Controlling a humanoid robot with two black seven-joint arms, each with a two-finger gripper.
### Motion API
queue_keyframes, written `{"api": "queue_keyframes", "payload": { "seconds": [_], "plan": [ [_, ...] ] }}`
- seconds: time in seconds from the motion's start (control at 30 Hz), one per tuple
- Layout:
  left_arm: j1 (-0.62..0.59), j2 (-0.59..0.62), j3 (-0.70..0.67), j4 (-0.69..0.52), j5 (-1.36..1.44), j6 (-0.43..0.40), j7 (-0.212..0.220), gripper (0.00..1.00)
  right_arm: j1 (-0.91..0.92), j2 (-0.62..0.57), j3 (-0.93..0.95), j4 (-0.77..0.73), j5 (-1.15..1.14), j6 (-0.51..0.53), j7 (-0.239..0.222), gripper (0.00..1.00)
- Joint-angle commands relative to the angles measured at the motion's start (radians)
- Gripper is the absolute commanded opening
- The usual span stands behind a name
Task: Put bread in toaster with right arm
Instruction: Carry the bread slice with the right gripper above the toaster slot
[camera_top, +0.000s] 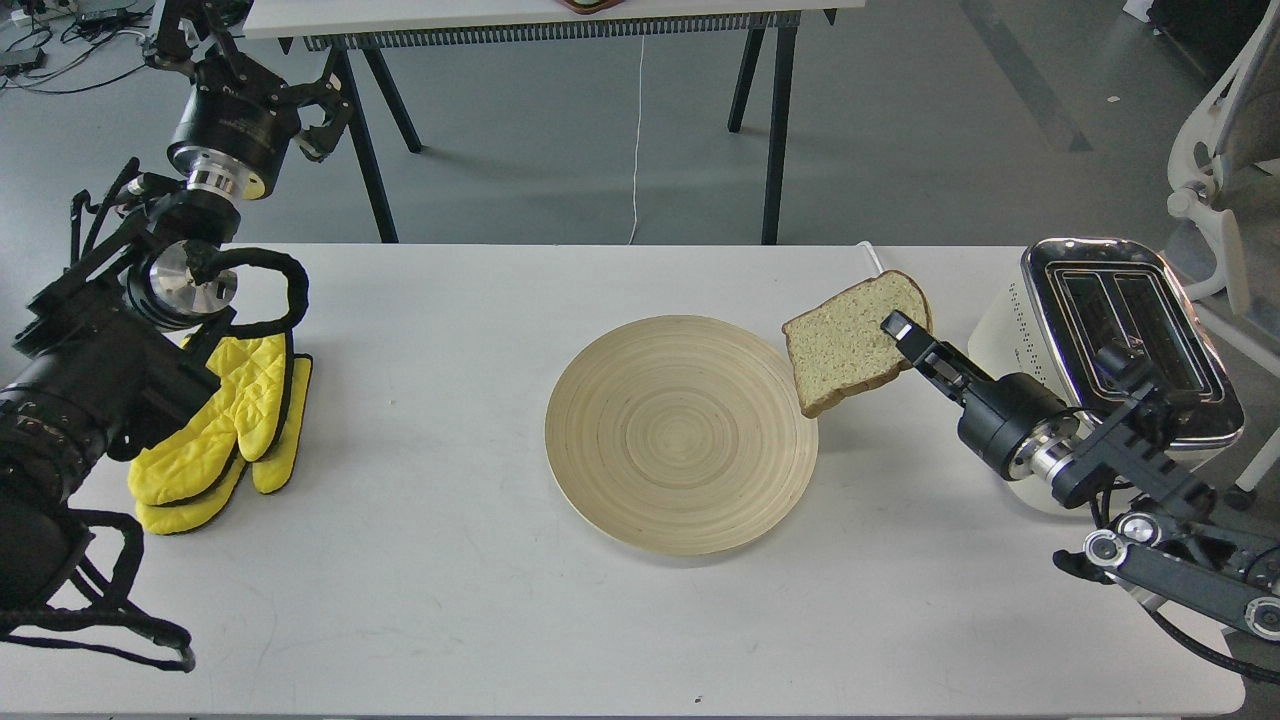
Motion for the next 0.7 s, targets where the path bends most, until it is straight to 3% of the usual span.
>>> {"api": "queue_keyframes", "payload": {
  "seconds": [0.0, 0.3, 0.67],
  "plan": [
    [0.0, 0.0, 0.0, 0.0, 0.0, 0.0, 0.0, 1.0, 0.072, -0.17, -0.001, 0.077, -0.007, 0.001, 0.0, 0.03],
    [0.0, 0.0, 0.0, 0.0, 0.0, 0.0, 0.0, 1.0, 0.123, -0.488, -0.017, 0.083, -0.112, 0.011, -0.011, 0.03],
    [0.0, -0.002, 0.0, 0.0, 0.0, 0.0, 0.0, 1.0, 0.108, -0.488, -0.146, 0.017, -0.176, 0.011, -0.019, 0.03]
  ]
}}
